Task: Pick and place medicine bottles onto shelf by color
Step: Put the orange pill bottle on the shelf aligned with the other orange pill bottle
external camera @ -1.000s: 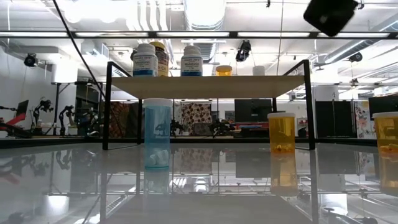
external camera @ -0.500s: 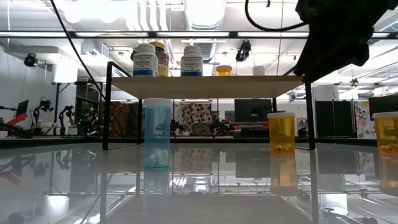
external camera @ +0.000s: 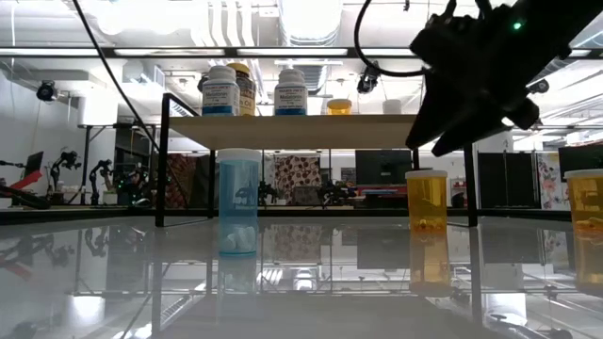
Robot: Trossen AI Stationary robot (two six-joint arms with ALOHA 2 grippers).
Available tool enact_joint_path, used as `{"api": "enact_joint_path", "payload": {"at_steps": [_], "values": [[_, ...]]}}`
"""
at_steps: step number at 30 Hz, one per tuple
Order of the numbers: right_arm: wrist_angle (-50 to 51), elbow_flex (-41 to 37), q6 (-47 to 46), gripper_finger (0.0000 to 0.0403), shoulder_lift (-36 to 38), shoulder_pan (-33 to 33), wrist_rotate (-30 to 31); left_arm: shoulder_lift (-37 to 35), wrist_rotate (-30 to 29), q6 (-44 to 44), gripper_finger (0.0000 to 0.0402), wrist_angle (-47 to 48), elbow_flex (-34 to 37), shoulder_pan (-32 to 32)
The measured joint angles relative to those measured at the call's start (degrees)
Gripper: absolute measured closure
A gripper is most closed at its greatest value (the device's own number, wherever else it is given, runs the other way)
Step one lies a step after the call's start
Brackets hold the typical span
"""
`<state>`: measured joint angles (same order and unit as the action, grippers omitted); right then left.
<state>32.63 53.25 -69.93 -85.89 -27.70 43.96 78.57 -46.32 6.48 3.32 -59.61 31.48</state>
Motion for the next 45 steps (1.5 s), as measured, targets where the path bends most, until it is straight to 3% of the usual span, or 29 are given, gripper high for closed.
{"api": "enact_joint_path", "payload": {"at_steps": [8,25,37,45], "values": [[-0.10,1.01,-1.47,0.0129,-3.08,1.08,2.66,-0.97,-0.64,0.42,0.0173,0.14,0.09,0.00],[1.14,6.87,8.49,0.0157,-11.68,0.95,3.58,-1.00,-0.52,0.31,0.0173,0.19,0.85,0.02],[1.53,8.48,16.06,0.0162,-7.10,-1.69,1.11,-1.01,-0.49,0.33,0.0173,0.14,0.96,0.02],[2.73,8.39,14.79,0.0117,-3.47,-1.67,-2.39,-0.99,-0.49,1.51,0.0173,0.14,0.98,0.02]]}}
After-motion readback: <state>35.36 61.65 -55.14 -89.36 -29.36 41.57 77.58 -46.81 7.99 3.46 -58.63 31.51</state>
